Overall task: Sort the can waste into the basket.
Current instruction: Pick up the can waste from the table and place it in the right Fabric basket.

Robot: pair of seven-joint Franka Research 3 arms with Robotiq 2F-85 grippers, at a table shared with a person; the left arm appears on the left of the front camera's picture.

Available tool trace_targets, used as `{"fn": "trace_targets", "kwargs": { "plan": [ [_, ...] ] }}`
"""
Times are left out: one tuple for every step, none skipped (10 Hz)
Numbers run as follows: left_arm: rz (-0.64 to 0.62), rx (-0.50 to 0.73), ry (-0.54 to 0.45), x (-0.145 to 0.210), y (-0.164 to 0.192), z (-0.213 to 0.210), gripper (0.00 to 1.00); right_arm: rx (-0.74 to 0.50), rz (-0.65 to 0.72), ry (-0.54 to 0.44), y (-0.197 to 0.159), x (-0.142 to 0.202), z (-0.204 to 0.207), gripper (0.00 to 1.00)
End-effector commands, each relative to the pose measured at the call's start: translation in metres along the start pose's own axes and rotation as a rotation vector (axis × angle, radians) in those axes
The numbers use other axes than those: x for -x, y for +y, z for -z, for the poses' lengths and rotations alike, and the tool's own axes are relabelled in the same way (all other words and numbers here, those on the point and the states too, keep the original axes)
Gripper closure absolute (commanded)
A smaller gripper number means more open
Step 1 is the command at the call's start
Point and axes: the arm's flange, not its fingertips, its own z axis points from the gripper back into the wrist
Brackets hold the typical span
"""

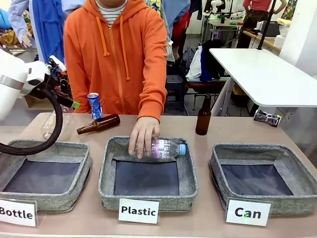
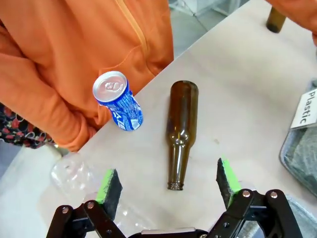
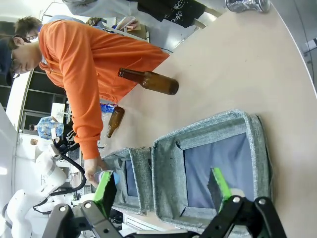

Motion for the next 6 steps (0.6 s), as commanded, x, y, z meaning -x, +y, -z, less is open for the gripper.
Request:
{"fn": "trace_targets", "kwargs": {
  "plan": [
    [0.002, -0.001, -0.006, 0.0, 0.002, 0.002, 0.0, -0.024, -0.025, -0.017, -0.001, -0.004, 0.001, 0.0],
    [0.071, 0.076, -0.065, -0.012, 0.027, 0.02, 0.0, -0.024, -0.025, -0.017, -0.001, -0.004, 0.001, 0.0],
    [0.103, 0.171, -0.078, -0.011, 0.046, 0.039, 0.0, -0.024, -0.025, -0.017, -0.001, -0.004, 0.001, 0.0],
    [0.104, 0.236, -0.088, -0.007, 0.059, 0.054, 0.0, -0.024, -0.025, -0.017, -0.001, -0.004, 0.001, 0.0],
    [0.136, 0.278, -0.147, -0.005, 0.074, 0.069, 0.0, -0.024, -0.025, -0.017, -0.001, -0.004, 0.001, 0.0],
    [0.141, 0.303, -0.158, -0.006, 0.089, 0.081, 0.0, -0.024, -0.025, -0.017, -0.001, -0.004, 0.001, 0.0]
  ]
}}
